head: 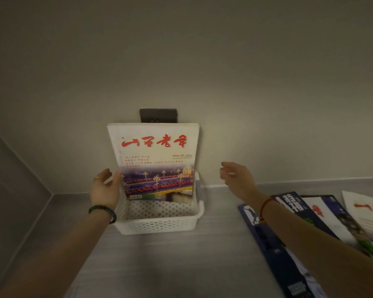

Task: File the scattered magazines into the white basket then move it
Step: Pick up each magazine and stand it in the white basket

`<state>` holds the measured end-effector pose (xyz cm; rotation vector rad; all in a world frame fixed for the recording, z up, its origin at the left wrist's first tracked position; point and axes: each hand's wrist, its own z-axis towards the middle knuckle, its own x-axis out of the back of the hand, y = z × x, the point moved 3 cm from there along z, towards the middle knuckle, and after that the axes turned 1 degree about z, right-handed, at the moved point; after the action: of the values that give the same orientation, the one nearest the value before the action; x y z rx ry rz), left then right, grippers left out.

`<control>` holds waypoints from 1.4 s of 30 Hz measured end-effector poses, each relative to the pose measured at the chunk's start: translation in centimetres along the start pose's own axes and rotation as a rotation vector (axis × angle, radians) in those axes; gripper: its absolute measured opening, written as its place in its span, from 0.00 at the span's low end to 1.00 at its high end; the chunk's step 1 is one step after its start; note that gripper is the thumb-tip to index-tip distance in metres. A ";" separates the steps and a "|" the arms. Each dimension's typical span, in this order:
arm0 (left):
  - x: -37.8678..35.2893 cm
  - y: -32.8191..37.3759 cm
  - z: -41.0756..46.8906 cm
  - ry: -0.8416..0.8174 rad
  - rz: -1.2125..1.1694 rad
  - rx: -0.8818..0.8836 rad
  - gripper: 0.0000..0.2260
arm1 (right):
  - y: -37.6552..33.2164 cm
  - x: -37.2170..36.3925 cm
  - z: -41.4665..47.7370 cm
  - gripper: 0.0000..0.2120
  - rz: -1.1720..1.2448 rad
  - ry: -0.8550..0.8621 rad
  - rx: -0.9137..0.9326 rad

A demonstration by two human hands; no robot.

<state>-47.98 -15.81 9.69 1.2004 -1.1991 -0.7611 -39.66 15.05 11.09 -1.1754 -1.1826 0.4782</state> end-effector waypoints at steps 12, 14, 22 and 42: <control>-10.6 1.8 -16.3 -0.391 -0.101 -0.069 0.13 | 12.9 20.5 -8.6 0.07 -0.025 0.175 -0.222; -14.4 0.8 -19.9 -0.512 -0.107 0.027 0.11 | 15.1 22.9 -10.1 0.13 -0.018 0.177 -0.266; -23.4 -4.3 -30.1 -0.691 -0.028 0.254 0.14 | 21.8 27.3 -12.5 0.09 0.052 0.007 -0.401; -23.7 -9.1 -31.1 -0.736 -0.152 0.501 0.08 | 24.7 23.7 -11.0 0.05 -0.123 -0.344 -0.523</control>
<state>-22.80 12.63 -3.43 1.4817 -2.0048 -1.1088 -14.49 38.64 0.78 -1.4877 -1.7365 0.2884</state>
